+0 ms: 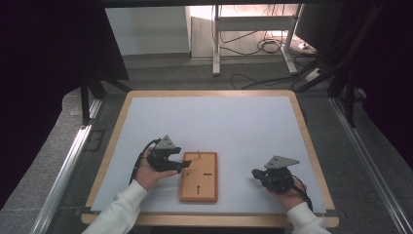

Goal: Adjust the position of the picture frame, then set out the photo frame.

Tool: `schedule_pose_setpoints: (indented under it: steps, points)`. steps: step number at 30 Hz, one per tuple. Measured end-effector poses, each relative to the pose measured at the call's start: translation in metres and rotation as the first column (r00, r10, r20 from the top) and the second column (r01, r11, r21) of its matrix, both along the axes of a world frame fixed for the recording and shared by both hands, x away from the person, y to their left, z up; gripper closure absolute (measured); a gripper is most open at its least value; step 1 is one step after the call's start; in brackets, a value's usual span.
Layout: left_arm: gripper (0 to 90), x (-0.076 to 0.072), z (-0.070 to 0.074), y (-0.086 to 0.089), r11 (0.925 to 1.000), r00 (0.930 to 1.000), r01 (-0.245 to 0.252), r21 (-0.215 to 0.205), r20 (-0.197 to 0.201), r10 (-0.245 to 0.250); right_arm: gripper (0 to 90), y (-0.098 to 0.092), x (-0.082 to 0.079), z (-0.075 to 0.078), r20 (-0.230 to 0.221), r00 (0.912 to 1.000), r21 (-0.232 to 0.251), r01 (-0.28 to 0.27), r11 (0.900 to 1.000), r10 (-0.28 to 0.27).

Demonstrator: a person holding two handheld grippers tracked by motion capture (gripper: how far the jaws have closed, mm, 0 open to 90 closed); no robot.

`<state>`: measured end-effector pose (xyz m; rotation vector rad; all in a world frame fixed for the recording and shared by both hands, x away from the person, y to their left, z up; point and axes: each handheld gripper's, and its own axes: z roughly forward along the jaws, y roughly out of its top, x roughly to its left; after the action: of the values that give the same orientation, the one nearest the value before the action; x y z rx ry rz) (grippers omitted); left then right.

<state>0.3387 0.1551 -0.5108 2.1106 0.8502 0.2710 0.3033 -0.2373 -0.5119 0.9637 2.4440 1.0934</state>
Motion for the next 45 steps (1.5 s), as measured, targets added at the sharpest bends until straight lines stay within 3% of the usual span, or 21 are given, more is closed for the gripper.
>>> schedule_pose_setpoints:
  steps: [1,2,3,6,18,24,34,45]
  points:
    - [30.5,0.0,0.0,0.0,1.0,1.0,0.002,0.0,0.0,-0.002,76.5,0.0,0.0,0.0,0.002,1.0,0.0,-0.001,1.0,0.001]
    - [30.5,0.0,0.0,0.0,1.0,1.0,0.004,0.0,0.002,-0.004,59.1,0.001,-0.002,-0.001,0.016,0.9998,0.002,0.009,1.0,-0.009]
    - [30.5,0.0,0.0,0.0,1.0,1.0,0.004,0.0,0.002,-0.004,59.1,0.001,-0.002,-0.001,0.016,0.9998,0.002,0.009,1.0,-0.009]
    - [30.4,0.0,0.0,-0.001,1.0,1.0,0.009,-0.002,0.003,-0.009,40.2,0.0,-0.003,-0.001,0.037,0.9981,0.013,0.049,0.999,-0.05]
    - [30.2,0.0,0.002,-0.001,0.9988,0.9988,0.046,-0.015,0.014,-0.046,28.2,-0.001,-0.002,-0.001,0.038,0.9968,0.015,0.069,0.997,-0.07]
    - [30.3,0.001,0.003,-0.007,0.9969,0.9966,0.077,-0.013,0.03,-0.077,27.2,0.001,-0.003,-0.002,0.033,0.9972,0.005,0.067,0.998,-0.067]
    - [32.4,0.016,0.0,-0.019,0.9911,0.9895,0.133,0.013,0.056,-0.133,26.1,0.004,-0.003,-0.004,0.035,0.9966,-0.008,0.074,0.997,-0.074]
    - [46.5,0.035,-0.009,-0.04,0.9868,0.9859,0.161,0.018,0.043,-0.162,25.9,0.006,-0.002,-0.006,0.034,0.9964,-0.025,0.079,0.997,-0.078]
